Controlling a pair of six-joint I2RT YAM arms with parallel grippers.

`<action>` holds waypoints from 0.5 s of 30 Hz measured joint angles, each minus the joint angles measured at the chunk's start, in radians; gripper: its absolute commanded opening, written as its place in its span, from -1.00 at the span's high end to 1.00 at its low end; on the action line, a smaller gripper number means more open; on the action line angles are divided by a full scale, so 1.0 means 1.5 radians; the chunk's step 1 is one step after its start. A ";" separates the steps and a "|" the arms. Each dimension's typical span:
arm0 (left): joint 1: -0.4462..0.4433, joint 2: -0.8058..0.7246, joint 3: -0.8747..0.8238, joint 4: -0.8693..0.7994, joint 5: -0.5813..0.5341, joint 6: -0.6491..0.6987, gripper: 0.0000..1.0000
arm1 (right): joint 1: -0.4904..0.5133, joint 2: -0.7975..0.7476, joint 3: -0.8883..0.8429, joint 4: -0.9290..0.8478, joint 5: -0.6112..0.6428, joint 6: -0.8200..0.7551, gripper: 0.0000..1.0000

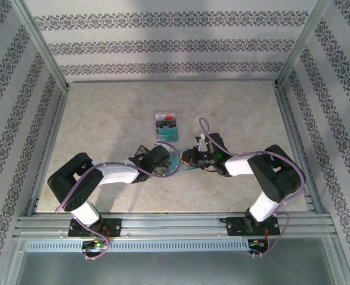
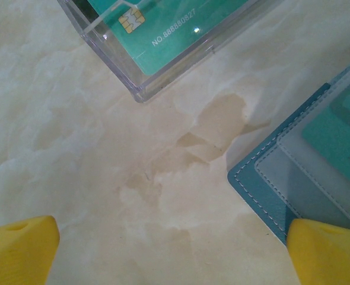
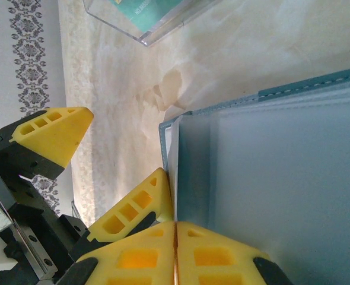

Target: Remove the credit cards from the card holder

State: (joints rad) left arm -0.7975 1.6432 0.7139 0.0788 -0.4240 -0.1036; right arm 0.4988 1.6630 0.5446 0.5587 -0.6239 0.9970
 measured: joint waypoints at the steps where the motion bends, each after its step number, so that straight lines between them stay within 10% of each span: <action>1: 0.000 0.000 0.000 0.000 0.000 0.000 -0.99 | 0.000 0.000 0.000 0.000 0.000 0.000 0.88; 15: 0.000 -0.060 0.029 -0.042 0.039 0.001 -0.99 | -0.004 -0.025 0.000 -0.054 0.011 -0.031 0.89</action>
State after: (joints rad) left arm -0.7975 1.5536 0.7570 0.0151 -0.3649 -0.1020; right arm 0.4927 1.6257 0.5446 0.4782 -0.6075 0.9508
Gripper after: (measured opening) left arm 0.993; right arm 0.057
